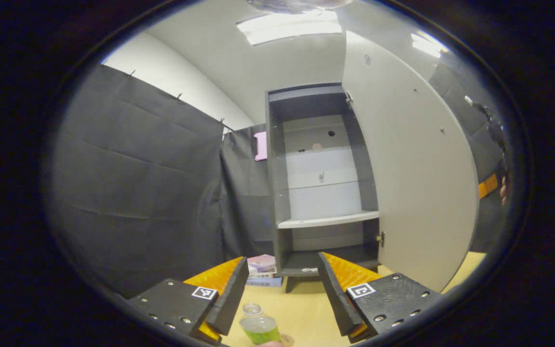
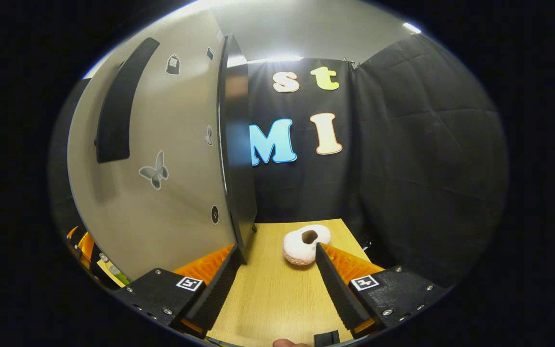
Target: Open the cabinet door with the right hand, grasp the bottle in the cabinet with the left hand and place it on the coaster, then close the cabinet door with the right hand.
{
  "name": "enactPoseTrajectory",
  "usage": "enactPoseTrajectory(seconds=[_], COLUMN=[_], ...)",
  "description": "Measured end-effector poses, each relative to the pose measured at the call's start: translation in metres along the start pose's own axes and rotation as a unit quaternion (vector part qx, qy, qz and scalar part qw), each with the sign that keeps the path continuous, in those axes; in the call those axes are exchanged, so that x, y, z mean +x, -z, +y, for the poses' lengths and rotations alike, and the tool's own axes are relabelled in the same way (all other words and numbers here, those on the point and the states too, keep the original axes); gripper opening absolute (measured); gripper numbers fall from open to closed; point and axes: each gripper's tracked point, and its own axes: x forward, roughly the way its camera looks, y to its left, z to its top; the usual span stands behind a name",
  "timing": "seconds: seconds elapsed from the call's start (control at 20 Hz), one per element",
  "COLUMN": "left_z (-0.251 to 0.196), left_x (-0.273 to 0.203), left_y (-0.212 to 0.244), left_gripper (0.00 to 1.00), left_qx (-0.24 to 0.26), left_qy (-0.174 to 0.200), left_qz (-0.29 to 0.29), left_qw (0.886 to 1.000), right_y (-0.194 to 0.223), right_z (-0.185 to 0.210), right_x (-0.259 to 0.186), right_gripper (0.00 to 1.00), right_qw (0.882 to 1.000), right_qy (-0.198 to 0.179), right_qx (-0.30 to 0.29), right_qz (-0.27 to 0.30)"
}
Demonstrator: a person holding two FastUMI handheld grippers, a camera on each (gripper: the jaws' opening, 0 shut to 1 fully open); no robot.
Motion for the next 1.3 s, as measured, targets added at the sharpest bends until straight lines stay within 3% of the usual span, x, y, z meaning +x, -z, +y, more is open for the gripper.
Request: enactPoseTrajectory(seconds=[0.15, 0.35, 0.5, 0.55, 0.6, 0.75, 0.8, 0.9, 1.05, 1.2, 1.3], left_z=[-0.014, -0.001, -0.011, -0.018, -0.025, -0.029, -0.036, -0.054, -0.064, -0.056, -0.047], left_x=[0.007, 0.013, 0.025, 0.028, 0.031, 0.028, 0.031, 0.040, 0.059, 0.082, 0.095], left_y=[-0.038, -0.107, -0.098, -0.098, -0.104, -0.121, -0.125, -0.130, -0.132, -0.135, -0.134], left_gripper=[0.82, 0.82, 0.82, 0.82, 0.82, 0.82, 0.82, 0.82, 0.82, 0.86, 0.82], left_qx=[-0.008, 0.042, 0.067, 0.068, 0.069, 0.091, 0.094, 0.082, 0.072, 0.075, 0.053], left_qy=[0.023, -0.026, -0.030, -0.022, -0.013, 0.003, 0.018, 0.056, 0.100, 0.114, 0.120], left_qz=[0.015, 0.003, 0.080, 0.096, 0.098, 0.097, 0.092, 0.081, 0.081, 0.078, 0.074], left_qw=[1.000, 0.999, 0.994, 0.993, 0.993, 0.991, 0.991, 0.992, 0.989, 0.988, 0.989], right_y=[-0.002, -0.038, -0.076, -0.088, -0.096, -0.105, -0.110, -0.120, -0.133, -0.142, -0.141], right_z=[0.006, -0.008, 0.000, 0.008, 0.013, 0.015, 0.017, 0.032, 0.051, 0.059, 0.066], right_x=[-0.001, -0.010, -0.017, -0.021, -0.024, -0.038, -0.043, -0.051, -0.055, -0.055, -0.055], right_gripper=[0.95, 0.95, 0.95, 0.92, 0.95, 0.95, 0.91, 0.95, 0.95, 0.93, 0.94], right_qw=[0.999, 0.998, 0.994, 0.992, 0.990, 0.993, 0.994, 0.994, 0.993, 0.995, 0.996], right_qy=[-0.018, -0.012, -0.037, -0.056, -0.069, -0.058, -0.055, -0.059, -0.067, -0.055, -0.050], right_qx=[0.020, 0.051, 0.100, 0.116, 0.125, 0.102, 0.091, 0.086, 0.098, 0.080, 0.068], right_qz=[0.019, 0.019, 0.009, 0.002, -0.003, -0.012, -0.017, -0.027, -0.030, -0.026, -0.018])
